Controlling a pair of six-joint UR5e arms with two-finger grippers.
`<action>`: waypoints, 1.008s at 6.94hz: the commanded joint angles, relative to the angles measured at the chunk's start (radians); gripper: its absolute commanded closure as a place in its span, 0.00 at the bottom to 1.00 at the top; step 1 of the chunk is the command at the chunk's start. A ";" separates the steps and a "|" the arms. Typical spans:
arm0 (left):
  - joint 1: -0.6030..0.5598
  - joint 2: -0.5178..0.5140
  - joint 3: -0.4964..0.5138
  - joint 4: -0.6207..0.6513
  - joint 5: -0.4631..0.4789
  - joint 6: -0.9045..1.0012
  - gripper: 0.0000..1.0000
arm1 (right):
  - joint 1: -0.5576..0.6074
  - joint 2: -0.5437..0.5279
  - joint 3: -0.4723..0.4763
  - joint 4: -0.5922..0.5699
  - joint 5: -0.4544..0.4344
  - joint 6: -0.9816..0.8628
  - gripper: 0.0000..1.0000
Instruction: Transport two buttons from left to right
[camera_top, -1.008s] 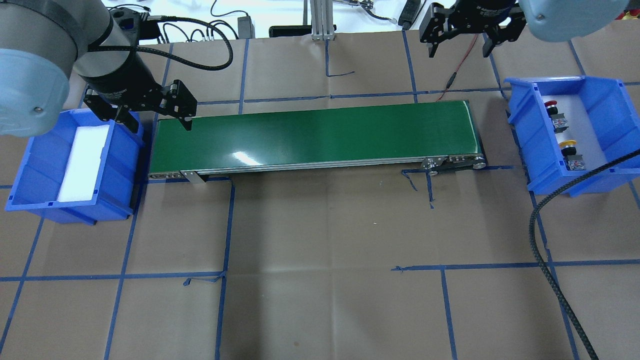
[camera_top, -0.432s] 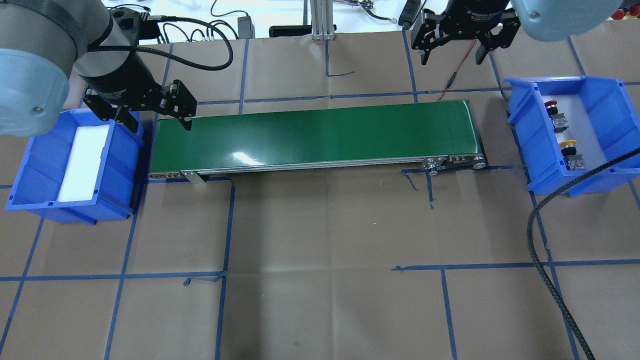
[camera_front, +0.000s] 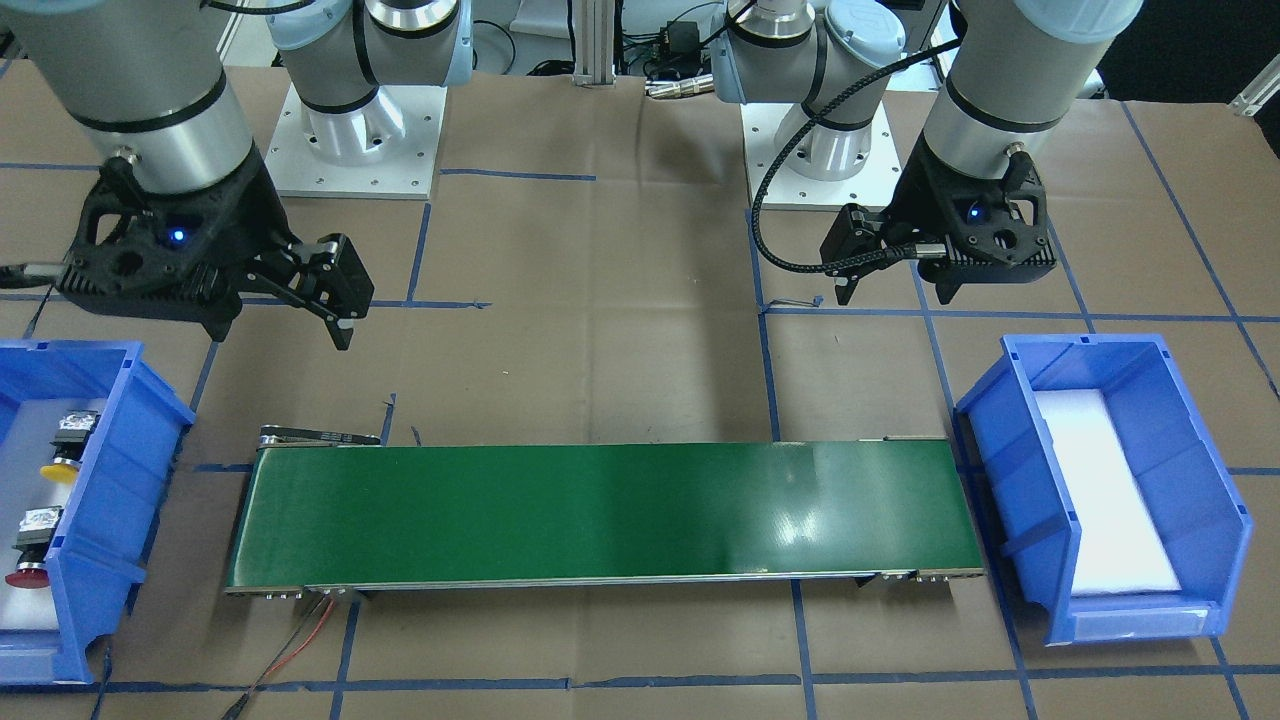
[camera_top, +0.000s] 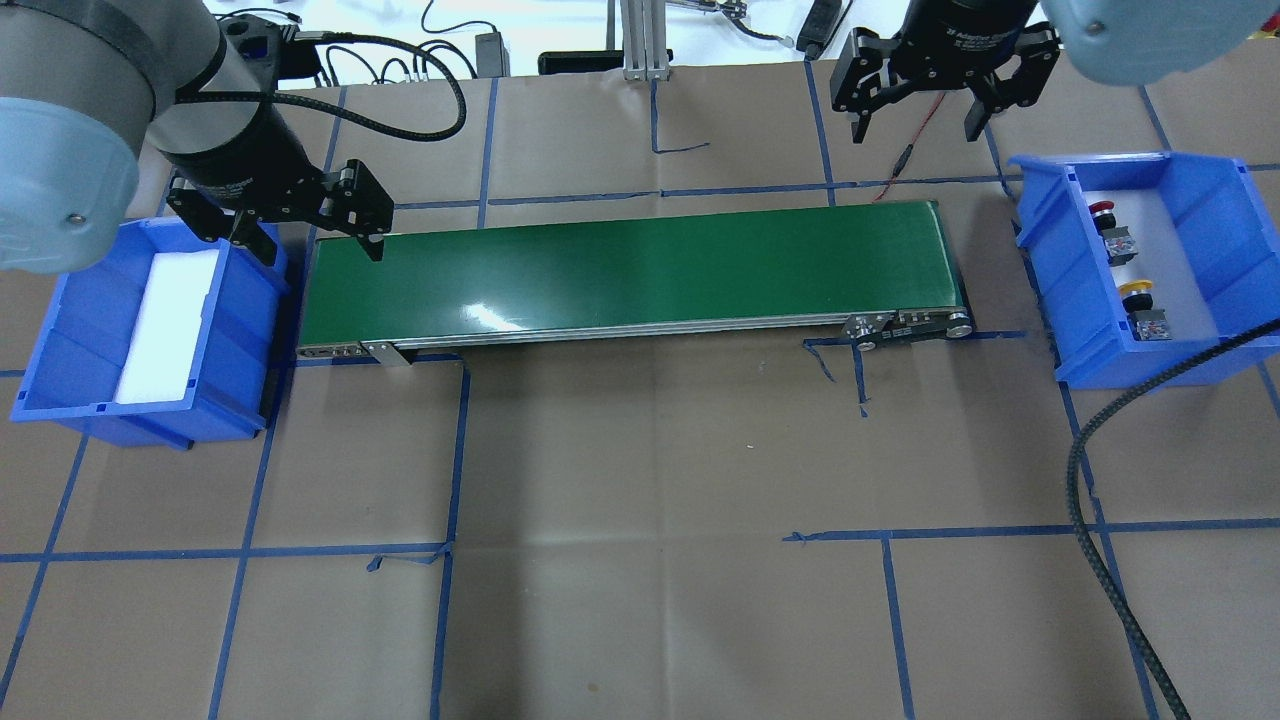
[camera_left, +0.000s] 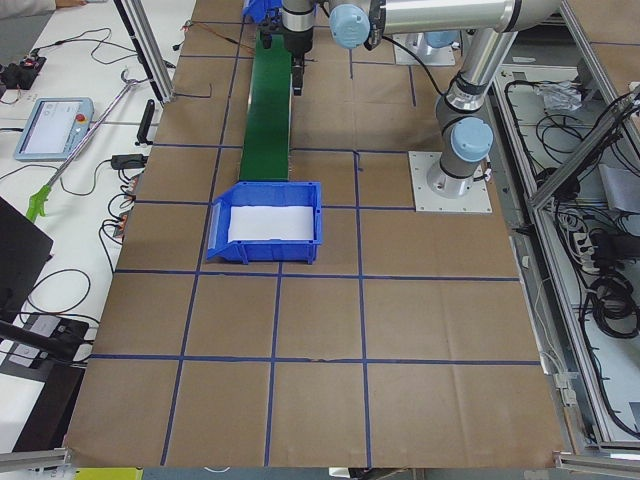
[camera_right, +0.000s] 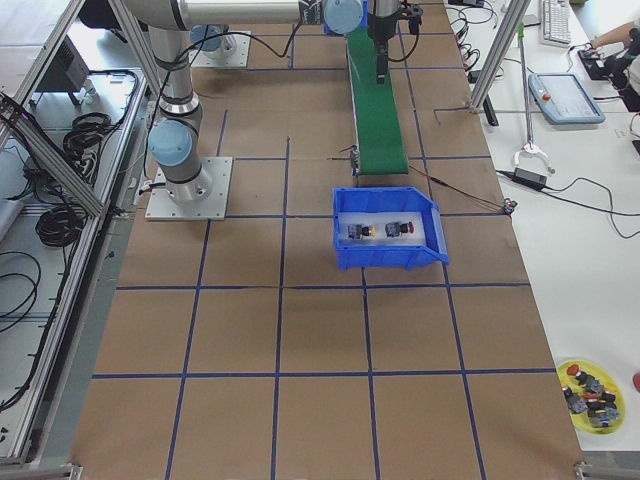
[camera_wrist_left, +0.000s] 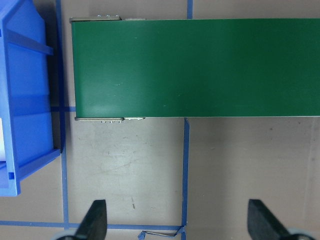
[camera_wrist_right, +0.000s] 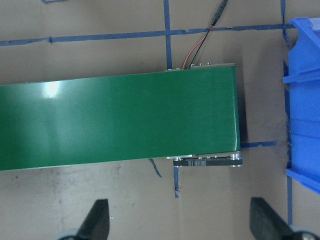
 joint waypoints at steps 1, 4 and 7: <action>0.000 0.000 0.000 0.000 0.000 0.000 0.00 | 0.000 -0.112 0.070 0.041 -0.001 0.002 0.01; 0.000 0.006 0.000 0.000 0.000 -0.009 0.00 | 0.000 -0.131 0.116 0.030 -0.004 0.002 0.01; 0.000 0.024 -0.015 -0.009 0.000 -0.011 0.00 | 0.000 -0.125 0.116 0.021 -0.004 0.002 0.00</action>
